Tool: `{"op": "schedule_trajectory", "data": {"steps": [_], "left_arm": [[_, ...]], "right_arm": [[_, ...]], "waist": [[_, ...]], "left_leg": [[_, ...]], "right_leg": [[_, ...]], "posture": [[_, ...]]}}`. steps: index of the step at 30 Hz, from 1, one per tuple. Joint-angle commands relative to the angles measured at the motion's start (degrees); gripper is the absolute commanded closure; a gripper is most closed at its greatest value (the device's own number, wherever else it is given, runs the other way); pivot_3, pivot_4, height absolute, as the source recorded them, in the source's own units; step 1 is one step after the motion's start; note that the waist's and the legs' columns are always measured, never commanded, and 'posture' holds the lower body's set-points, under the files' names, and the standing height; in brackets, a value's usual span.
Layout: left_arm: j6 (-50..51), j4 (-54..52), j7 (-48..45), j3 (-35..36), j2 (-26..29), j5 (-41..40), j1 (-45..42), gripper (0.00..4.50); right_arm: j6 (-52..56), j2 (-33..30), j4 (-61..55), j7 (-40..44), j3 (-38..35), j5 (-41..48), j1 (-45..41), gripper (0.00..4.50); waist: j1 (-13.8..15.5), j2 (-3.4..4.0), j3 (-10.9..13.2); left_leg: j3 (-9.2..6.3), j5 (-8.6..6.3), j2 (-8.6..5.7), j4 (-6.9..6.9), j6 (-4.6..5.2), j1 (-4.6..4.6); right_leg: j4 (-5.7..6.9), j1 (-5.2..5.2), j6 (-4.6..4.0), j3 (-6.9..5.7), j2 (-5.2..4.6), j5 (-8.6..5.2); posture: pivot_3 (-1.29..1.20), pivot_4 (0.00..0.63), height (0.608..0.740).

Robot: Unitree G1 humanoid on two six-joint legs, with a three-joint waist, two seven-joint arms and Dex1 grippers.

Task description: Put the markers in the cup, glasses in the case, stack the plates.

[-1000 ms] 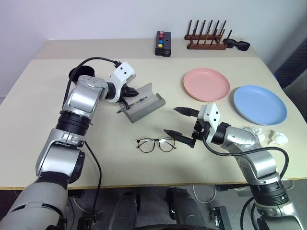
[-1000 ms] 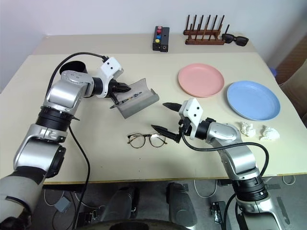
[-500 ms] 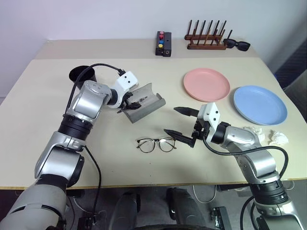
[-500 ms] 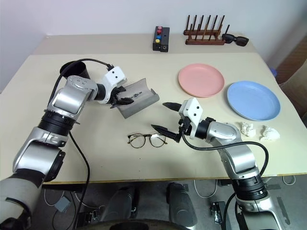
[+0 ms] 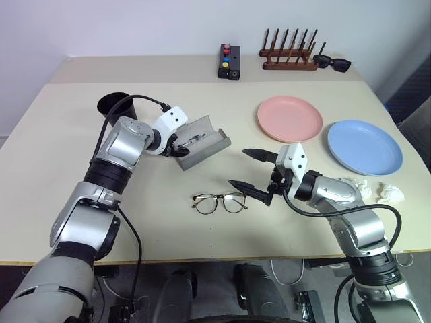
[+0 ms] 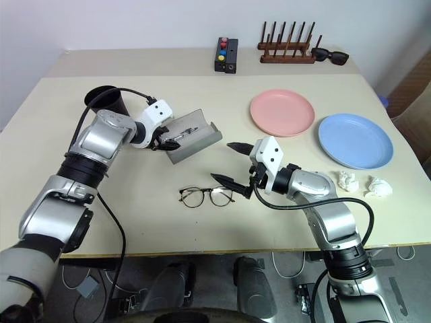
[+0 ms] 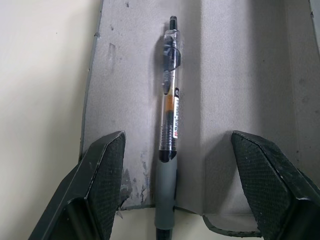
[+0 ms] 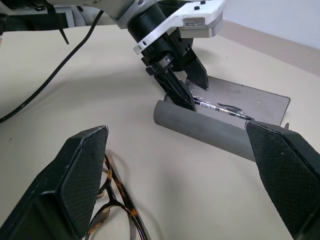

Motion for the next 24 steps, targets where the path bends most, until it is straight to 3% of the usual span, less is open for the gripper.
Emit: {"op": "schedule_trajectory", "data": {"steps": [1, 6, 12, 18, 24], "left_arm": [[-0.6, 1.8, 0.3, -0.1, 0.0, 1.2, -0.5, 1.98], [-0.6, 2.8, 0.3, 0.5, -0.4, 1.1, -0.7, 4.47], [-0.6, 2.5, 1.3, 1.4, -1.0, 0.5, -1.1, 4.47], [2.4, -4.0, -1.0, 6.3, -2.2, -5.3, -1.2, 4.47], [3.5, -8.3, -0.5, 7.2, -1.0, -5.9, -1.0, 4.47]], "right_arm": [[-0.7, 0.3, -1.5, -0.3, 0.0, 0.2, 0.0, 0.00], [-0.6, 0.2, -2.0, -0.4, -0.1, 0.4, 0.4, 0.00], [-0.6, 0.1, -1.7, -0.4, -0.2, 0.4, 0.3, 0.00], [-0.5, 0.1, -1.8, -0.4, -0.2, 0.3, 0.3, 0.00], [-0.4, 0.0, -1.8, -0.3, -0.2, 0.3, 0.5, 0.00]], "waist": [[0.0, 0.00, 0.0], [-0.2, 0.00, 0.0], [-0.1, 0.00, 0.0], [0.1, -0.01, 0.0], [-0.1, -0.01, 0.0]], "left_leg": [[0.00, 0.00, 0.00, 0.01, 0.00, 0.01], [0.00, 0.01, 0.00, 0.01, 0.00, 0.01], [-0.01, 0.01, -0.01, 0.01, 0.00, 0.01], [-0.03, 0.01, -0.01, 0.03, 0.00, -0.04], [-0.03, 0.01, -0.03, 0.02, 0.00, -0.03]], "right_leg": [[0.04, 0.00, 0.00, 0.00, 0.00, 0.00], [0.07, -0.03, 0.00, 0.01, 0.02, 0.00], [0.10, -0.03, 0.00, 0.02, 0.01, -0.01], [0.09, -0.04, 0.00, 0.01, 0.00, -0.01], [0.10, -0.05, 0.00, 0.01, -0.02, -0.01]], "posture": [[0.00, 0.150, 0.735], [0.00, 0.150, 0.735], [0.00, 0.150, 0.735], [0.00, 0.150, 0.735], [0.00, 0.150, 0.735]]}}
